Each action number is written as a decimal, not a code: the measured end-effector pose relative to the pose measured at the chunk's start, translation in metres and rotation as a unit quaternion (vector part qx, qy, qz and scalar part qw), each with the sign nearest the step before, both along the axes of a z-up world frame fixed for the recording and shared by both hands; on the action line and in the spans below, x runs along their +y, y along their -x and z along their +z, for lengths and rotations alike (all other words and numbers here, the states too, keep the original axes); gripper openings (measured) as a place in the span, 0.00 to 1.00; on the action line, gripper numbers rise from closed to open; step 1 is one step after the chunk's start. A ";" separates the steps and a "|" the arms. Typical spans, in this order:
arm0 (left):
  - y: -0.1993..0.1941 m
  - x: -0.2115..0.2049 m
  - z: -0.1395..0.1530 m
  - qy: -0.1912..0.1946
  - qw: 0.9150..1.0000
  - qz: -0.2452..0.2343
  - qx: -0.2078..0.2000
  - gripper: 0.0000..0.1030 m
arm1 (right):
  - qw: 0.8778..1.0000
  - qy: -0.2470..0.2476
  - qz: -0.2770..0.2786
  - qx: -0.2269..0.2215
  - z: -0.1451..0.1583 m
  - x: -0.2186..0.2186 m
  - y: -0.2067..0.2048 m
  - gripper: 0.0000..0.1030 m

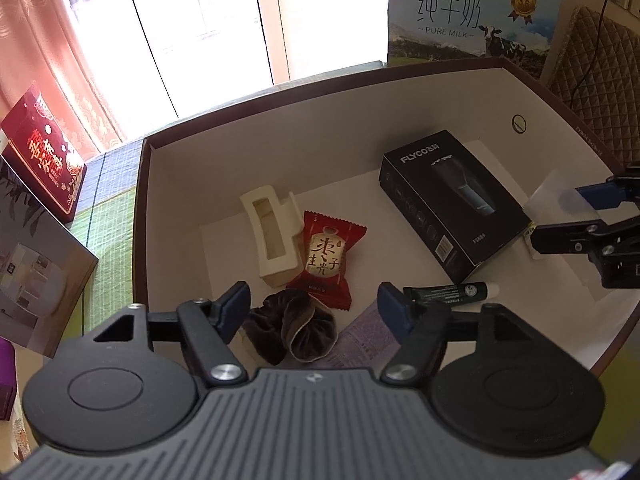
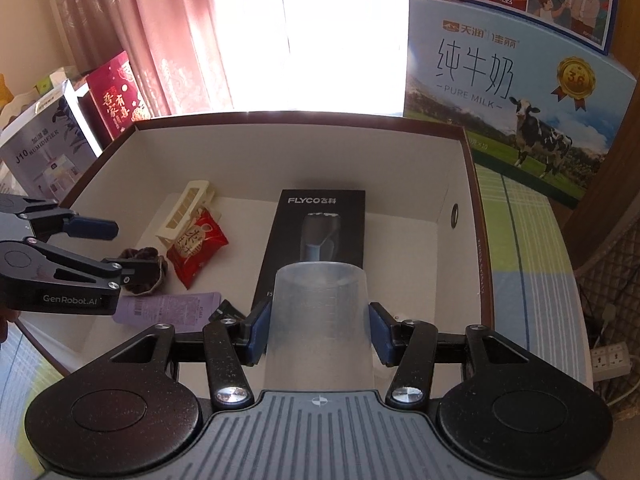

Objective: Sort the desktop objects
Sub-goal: 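Lower the scrunchie into the box with the left tool while the right tool lowers the cup, then open both tools to release the scrunchie and cup in the box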

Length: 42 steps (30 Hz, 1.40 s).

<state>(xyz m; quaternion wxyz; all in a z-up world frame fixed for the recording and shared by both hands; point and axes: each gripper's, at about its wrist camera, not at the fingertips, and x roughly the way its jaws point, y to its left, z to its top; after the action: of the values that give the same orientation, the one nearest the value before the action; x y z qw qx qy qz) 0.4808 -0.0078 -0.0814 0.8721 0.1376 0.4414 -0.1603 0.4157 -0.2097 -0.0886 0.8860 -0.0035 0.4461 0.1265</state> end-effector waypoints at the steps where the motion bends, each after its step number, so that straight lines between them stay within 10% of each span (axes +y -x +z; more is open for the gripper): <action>1: 0.001 0.000 0.001 -0.003 1.000 -0.001 -0.005 0.69 | 1.000 0.001 0.001 0.002 -0.001 0.000 0.000 0.48; 27: 0.019 0.002 0.006 0.003 1.000 -0.011 -0.003 0.76 | 1.000 -0.015 -0.001 0.027 -0.010 -0.005 0.001 0.49; 42: 0.028 0.003 0.014 0.000 1.000 0.005 0.006 0.91 | 1.000 -0.020 0.018 0.011 0.005 0.009 0.021 0.91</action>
<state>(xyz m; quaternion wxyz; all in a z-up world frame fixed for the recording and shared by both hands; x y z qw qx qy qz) 0.4527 -0.0046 -0.0677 0.8701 0.1346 0.4473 -0.1570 0.3947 -0.2004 -0.0833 0.8787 0.0078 0.4529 0.1510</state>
